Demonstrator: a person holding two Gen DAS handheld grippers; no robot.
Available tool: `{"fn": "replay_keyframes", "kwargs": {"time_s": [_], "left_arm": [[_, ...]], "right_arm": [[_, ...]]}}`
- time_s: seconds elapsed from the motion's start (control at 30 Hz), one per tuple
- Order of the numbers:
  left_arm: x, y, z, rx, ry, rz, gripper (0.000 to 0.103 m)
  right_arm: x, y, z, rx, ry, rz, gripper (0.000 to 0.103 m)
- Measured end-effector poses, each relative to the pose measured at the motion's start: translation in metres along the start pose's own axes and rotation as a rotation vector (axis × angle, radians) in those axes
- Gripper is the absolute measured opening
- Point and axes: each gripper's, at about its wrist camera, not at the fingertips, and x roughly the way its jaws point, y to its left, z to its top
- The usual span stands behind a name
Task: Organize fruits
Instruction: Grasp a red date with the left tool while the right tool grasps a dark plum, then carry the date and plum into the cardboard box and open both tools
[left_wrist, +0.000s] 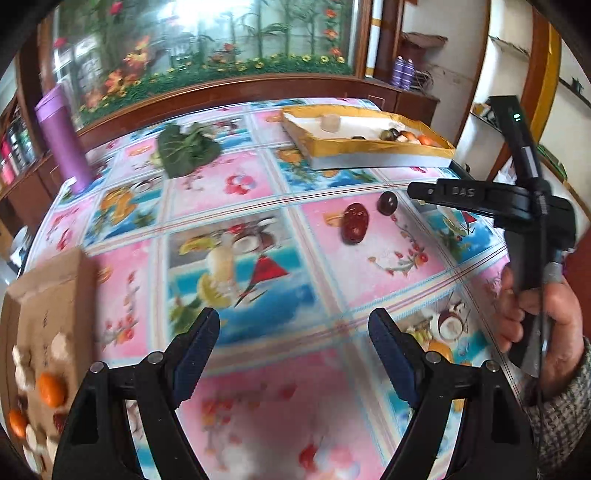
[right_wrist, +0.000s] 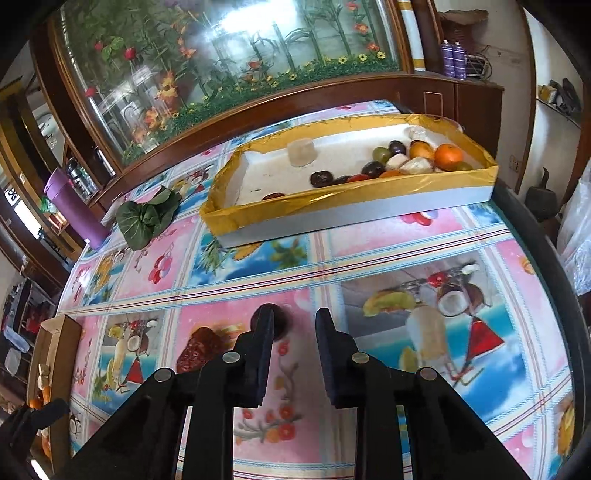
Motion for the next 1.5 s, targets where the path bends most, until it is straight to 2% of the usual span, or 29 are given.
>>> {"fn": "replay_keyframes", "kwargs": {"time_s": [0.1, 0.23, 0.37, 0.43, 0.47, 0.5, 0.53, 0.57, 0.67, 0.87, 0.93, 1.03, 1.23, 1.4, 1.5], "left_arm": [[0.027, -0.015, 0.018, 0.024, 0.014, -0.017, 0.082], [0.059, -0.037, 0.039, 0.078, 0.019, -0.014, 0.078], [0.09, -0.054, 0.052, 0.128, 0.053, -0.011, 0.061], [0.094, -0.056, 0.055, 0.125, 0.049, -0.013, 0.059], [0.096, -0.056, 0.056, 0.123, 0.054, -0.015, 0.055], [0.095, -0.056, 0.057, 0.119, 0.051, -0.016, 0.05], [0.094, -0.054, 0.057, 0.117, 0.046, -0.002, 0.033], [0.093, -0.053, 0.057, 0.116, 0.044, -0.007, 0.024], [0.088, -0.043, 0.055, 0.082, 0.042, -0.028, 0.024], [0.052, -0.024, 0.043, 0.025, -0.005, -0.03, 0.024], [0.036, -0.018, 0.037, 0.017, -0.026, -0.028, 0.024], [0.006, 0.0, 0.026, -0.013, -0.065, -0.029, 0.024], [-0.059, 0.068, -0.002, -0.132, -0.121, 0.004, 0.024], [-0.106, 0.146, -0.031, -0.263, -0.163, 0.089, 0.024], [-0.125, 0.187, -0.047, -0.312, -0.169, 0.142, 0.024]], "right_arm": [[-0.002, -0.025, 0.003, 0.093, -0.006, 0.047, 0.025], [0.006, -0.049, 0.007, 0.206, 0.006, 0.178, 0.025], [0.019, -0.041, 0.007, 0.197, 0.04, 0.242, 0.026], [0.024, -0.028, 0.006, 0.16, 0.045, 0.253, 0.033], [0.026, -0.021, 0.006, 0.134, 0.046, 0.246, 0.039], [0.028, -0.016, 0.006, 0.118, 0.049, 0.242, 0.04], [0.03, -0.012, 0.005, 0.107, 0.053, 0.241, 0.04], [0.032, -0.011, 0.004, 0.099, 0.057, 0.238, 0.04], [0.035, -0.007, 0.002, 0.078, 0.06, 0.217, 0.04], [0.035, 0.004, 0.002, -0.01, 0.054, 0.149, 0.04], [0.035, 0.009, 0.0, -0.044, 0.057, 0.14, 0.03], [0.031, 0.012, -0.002, -0.067, 0.043, 0.139, 0.026], [0.025, 0.006, -0.006, -0.03, 0.037, 0.16, 0.025], [0.024, -0.012, -0.011, 0.087, 0.061, 0.228, 0.025], [0.019, -0.02, -0.012, 0.151, 0.068, 0.237, 0.023]]}}
